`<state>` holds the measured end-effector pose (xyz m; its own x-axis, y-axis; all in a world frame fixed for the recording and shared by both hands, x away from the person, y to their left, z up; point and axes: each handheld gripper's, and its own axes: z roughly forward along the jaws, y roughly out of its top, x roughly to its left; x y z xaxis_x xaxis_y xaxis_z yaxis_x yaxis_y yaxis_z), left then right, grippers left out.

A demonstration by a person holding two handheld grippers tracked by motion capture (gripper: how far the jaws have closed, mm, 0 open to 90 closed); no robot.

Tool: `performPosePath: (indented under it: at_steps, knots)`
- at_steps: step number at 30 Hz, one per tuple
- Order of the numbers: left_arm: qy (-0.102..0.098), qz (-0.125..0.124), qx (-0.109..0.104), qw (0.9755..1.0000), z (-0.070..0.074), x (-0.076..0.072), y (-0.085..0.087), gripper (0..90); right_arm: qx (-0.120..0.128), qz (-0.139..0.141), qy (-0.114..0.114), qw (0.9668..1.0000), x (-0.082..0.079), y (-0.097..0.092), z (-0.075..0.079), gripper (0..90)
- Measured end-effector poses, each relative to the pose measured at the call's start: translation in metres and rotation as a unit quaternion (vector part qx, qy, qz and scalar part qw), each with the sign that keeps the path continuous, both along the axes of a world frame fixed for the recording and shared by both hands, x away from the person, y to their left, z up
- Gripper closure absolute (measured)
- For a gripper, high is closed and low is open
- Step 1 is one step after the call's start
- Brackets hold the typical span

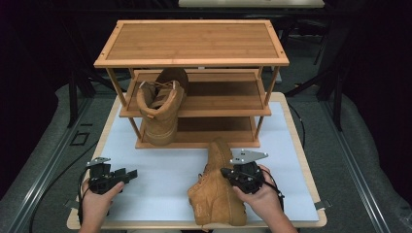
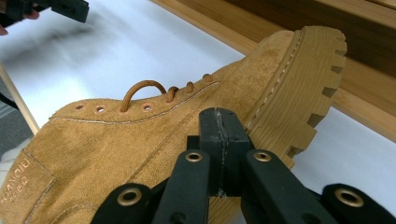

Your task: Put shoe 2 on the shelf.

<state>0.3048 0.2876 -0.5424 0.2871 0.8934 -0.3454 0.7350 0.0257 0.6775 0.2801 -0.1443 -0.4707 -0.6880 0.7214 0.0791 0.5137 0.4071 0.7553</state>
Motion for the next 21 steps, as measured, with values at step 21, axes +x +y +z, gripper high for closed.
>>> performPosePath:
  at_steps: [21]
  knots:
    - [0.002,0.003,0.000,1.0000,-0.001,0.000,0.000,41.4,0.045,-0.022,0.028,0.9984,0.007,-0.032,0.001,90.0]
